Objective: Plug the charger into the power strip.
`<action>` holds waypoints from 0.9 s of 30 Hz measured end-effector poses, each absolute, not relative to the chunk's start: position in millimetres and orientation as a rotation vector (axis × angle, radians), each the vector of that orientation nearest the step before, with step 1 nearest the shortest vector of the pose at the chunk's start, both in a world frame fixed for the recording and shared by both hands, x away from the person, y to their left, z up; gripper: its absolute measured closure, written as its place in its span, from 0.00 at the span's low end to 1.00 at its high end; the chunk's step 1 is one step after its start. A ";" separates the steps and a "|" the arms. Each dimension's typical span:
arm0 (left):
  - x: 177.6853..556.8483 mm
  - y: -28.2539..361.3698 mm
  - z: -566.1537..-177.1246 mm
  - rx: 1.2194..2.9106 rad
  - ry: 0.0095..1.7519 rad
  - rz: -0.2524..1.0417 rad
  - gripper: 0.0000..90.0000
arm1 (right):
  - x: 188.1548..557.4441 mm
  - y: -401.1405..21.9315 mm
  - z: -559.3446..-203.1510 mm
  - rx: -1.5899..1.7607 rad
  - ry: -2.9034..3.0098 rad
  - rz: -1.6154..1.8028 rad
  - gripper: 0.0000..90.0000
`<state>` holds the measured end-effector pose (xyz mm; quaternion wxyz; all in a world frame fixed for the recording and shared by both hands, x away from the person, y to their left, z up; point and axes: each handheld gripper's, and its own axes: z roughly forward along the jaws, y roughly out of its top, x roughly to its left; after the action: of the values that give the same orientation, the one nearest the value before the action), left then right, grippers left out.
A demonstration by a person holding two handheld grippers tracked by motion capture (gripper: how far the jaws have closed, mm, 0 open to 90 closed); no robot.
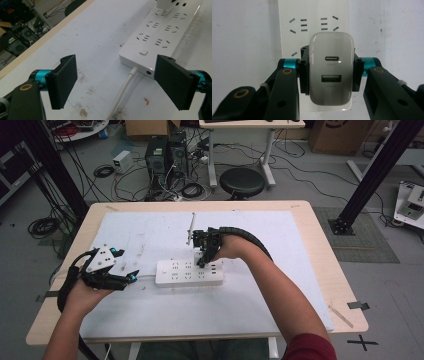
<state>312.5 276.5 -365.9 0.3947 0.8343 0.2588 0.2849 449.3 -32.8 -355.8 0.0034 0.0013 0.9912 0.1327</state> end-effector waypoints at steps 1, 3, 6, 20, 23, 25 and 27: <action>312.7 276.4 -366.0 2.116 0.656 0.723 0.21 | 449.8 -32.7 -356.2 0.003 3.109 0.417 0.70; 313.1 276.1 -366.6 2.112 0.659 0.722 0.21 | 450.5 -32.6 -357.5 0.002 3.109 0.414 0.70; 313.1 275.8 -366.8 2.111 0.660 0.722 0.21 | 450.7 -32.4 -359.0 0.002 3.111 0.397 0.70; 314.6 271.1 -368.6 2.111 0.661 0.716 0.21 | 448.8 -27.3 -364.9 -0.049 3.100 0.386 0.70; 316.1 269.3 -368.0 2.112 0.655 0.720 0.21 | 447.4 -22.7 -373.0 -0.077 3.091 0.342 0.70; 317.0 267.6 -367.9 2.109 0.649 0.717 0.21 | 448.6 -24.0 -373.0 -0.062 3.096 0.349 0.71; 317.8 265.1 -369.0 2.110 0.646 0.715 0.21 | 450.6 -24.6 -373.5 -0.058 3.106 0.357 0.71</action>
<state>317.8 265.1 -369.0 0.3993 0.8340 0.2554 0.2824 450.6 -24.6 -373.5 0.0072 -0.0187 0.9933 0.1140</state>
